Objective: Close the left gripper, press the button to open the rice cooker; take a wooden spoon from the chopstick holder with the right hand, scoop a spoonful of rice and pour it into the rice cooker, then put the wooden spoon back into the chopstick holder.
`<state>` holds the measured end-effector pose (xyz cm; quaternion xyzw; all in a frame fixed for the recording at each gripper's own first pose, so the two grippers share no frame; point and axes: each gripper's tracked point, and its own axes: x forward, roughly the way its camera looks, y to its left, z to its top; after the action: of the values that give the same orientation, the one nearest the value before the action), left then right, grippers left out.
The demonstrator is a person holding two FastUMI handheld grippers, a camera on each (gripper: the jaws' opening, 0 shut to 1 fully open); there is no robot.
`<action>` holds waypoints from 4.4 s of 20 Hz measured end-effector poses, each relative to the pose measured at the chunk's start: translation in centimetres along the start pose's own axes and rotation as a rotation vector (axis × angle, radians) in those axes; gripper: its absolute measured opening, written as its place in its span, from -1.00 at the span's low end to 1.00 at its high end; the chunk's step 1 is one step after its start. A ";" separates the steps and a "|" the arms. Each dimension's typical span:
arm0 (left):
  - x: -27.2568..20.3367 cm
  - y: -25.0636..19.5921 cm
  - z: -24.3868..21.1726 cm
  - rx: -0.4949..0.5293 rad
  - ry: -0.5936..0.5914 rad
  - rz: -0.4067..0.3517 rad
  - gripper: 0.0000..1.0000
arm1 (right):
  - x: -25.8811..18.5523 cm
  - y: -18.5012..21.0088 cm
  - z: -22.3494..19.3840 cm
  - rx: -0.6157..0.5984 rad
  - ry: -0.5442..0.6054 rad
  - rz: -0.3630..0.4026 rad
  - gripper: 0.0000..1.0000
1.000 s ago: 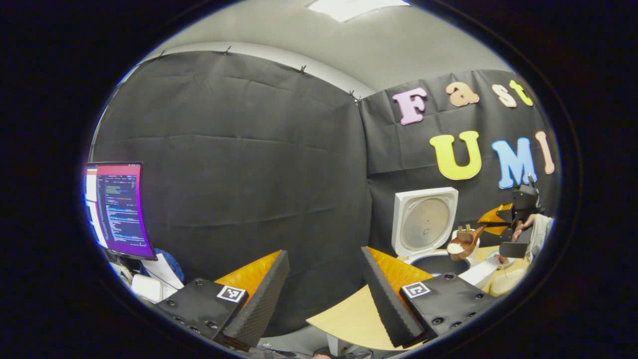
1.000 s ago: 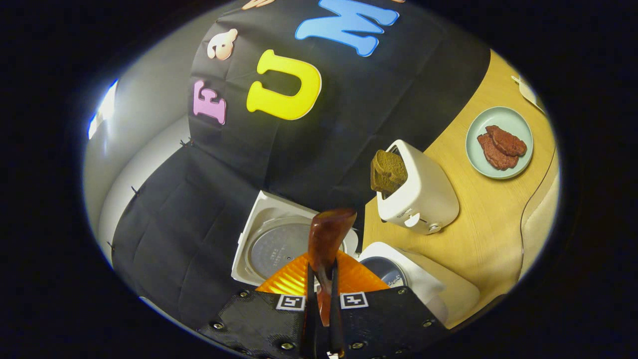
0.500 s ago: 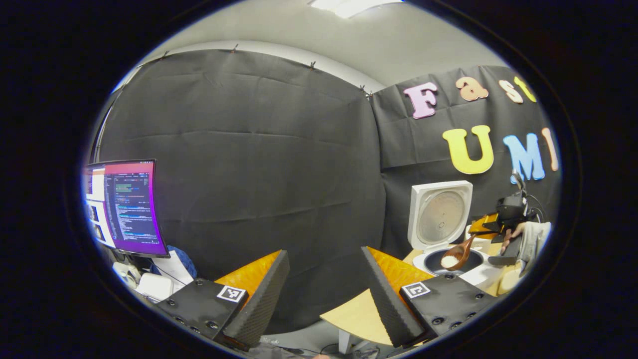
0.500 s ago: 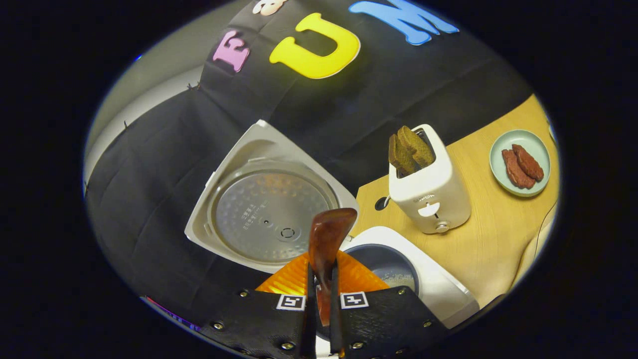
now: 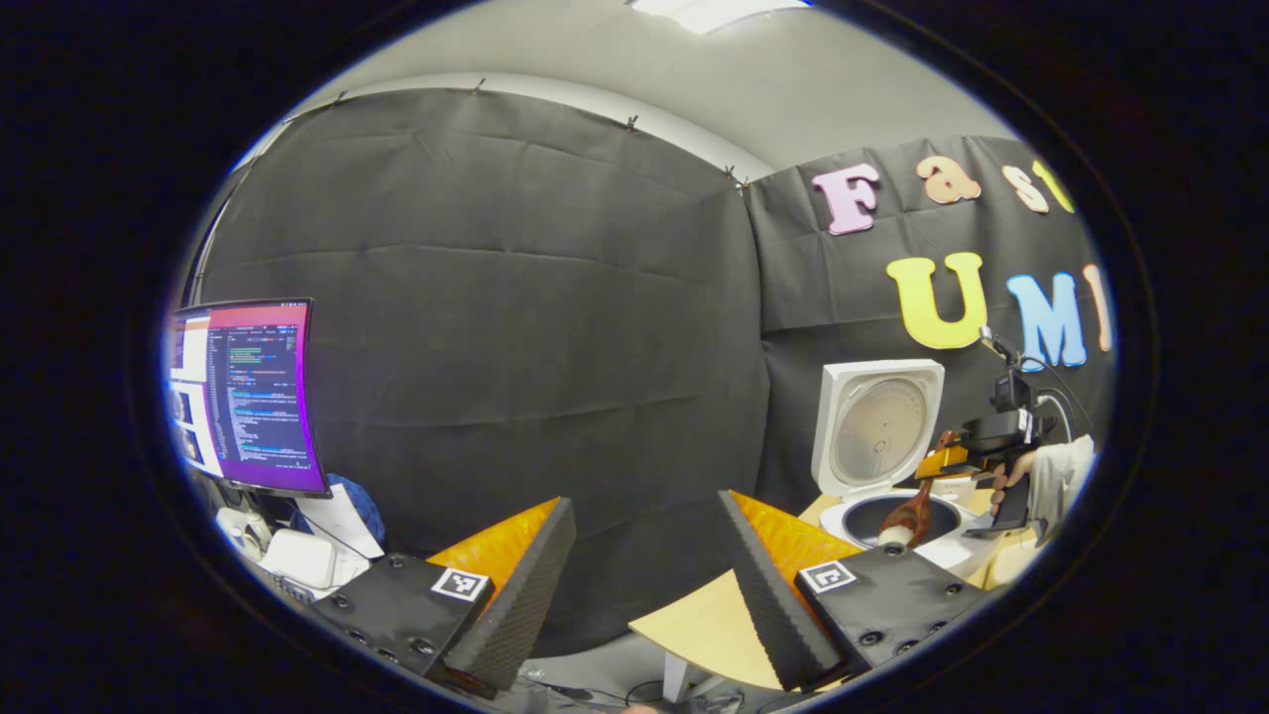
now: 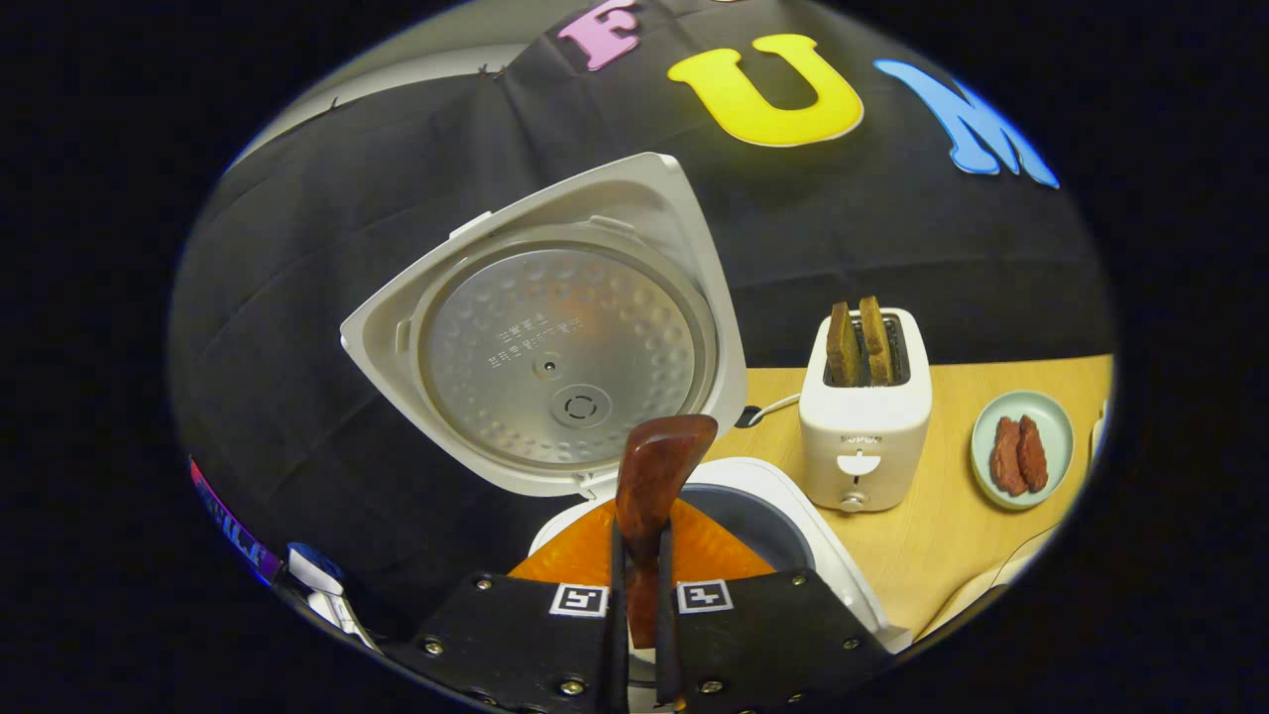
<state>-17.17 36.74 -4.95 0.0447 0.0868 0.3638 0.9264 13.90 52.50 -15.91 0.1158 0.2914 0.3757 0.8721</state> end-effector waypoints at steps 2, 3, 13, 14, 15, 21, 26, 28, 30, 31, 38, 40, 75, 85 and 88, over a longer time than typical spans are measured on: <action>0.3 -0.1 -0.1 -0.010 0.002 -0.003 1.00 | -0.2 -0.1 0.4 -0.103 -0.004 -0.022 -0.78; 0.4 -0.1 -0.1 -0.013 0.002 -0.005 1.00 | -0.4 0.0 0.5 -0.153 -0.005 -0.033 -0.78; 1.8 -1.8 0.2 -0.027 -0.009 -0.047 1.00 | -3.2 1.5 3.4 -0.738 -0.165 -0.130 -0.78; 2.0 -2.0 0.3 -0.028 -0.013 -0.052 1.00 | -3.5 1.8 3.9 -0.780 -0.192 -0.135 -0.78; 2.1 -2.2 0.4 -0.031 -0.018 -0.058 1.00 | -4.1 2.1 4.4 -0.815 -0.218 -0.140 -0.77; 2.8 -4.1 1.6 -0.041 -0.040 -0.098 1.00 | -9.8 3.3 9.1 -0.738 -0.369 -0.117 -0.78; 3.5 -6.7 3.1 -0.044 -0.063 -0.155 1.00 | -15.0 -0.3 12.0 -0.506 -0.400 -0.118 -0.78; 3.8 -8.3 3.9 -0.048 -0.073 -0.187 1.00 | -17.7 -3.1 12.6 -0.464 -0.417 -0.156 -0.77; 3.7 -10.3 4.5 -0.052 -0.083 -0.223 1.00 | -20.3 -6.0 13.3 -0.441 -0.445 -0.197 -0.78; 3.6 -11.4 4.9 -0.056 -0.089 -0.246 1.00 | -21.6 -7.5 13.5 -0.423 -0.453 -0.218 -0.78; 1.6 -20.0 6.6 -0.060 -0.105 -0.393 1.00 | -29.5 -18.8 12.1 -0.290 -0.475 -0.390 -0.78; 0.9 -22.2 7.0 -0.066 -0.106 -0.426 1.00 | -31.3 -21.6 11.2 -0.252 -0.469 -0.430 -0.78; -4.4 -29.5 9.1 0.036 -0.116 -0.478 0.96 | -38.6 -43.9 -8.6 0.304 -0.265 -0.722 -0.35; 4.8 -31.8 12.3 0.004 -0.115 -0.437 0.83 | -48.2 -41.0 -3.2 0.045 -0.380 -0.911 0.94; 9.0 -32.8 13.9 0.018 -0.117 -0.419 0.83 | -50.7 -40.4 -2.7 0.016 -0.403 -0.953 0.94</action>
<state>13.90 18.59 2.76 0.0548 0.0435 0.1593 0.9848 8.26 -12.07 -13.67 0.0468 0.1409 -0.0954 0.9843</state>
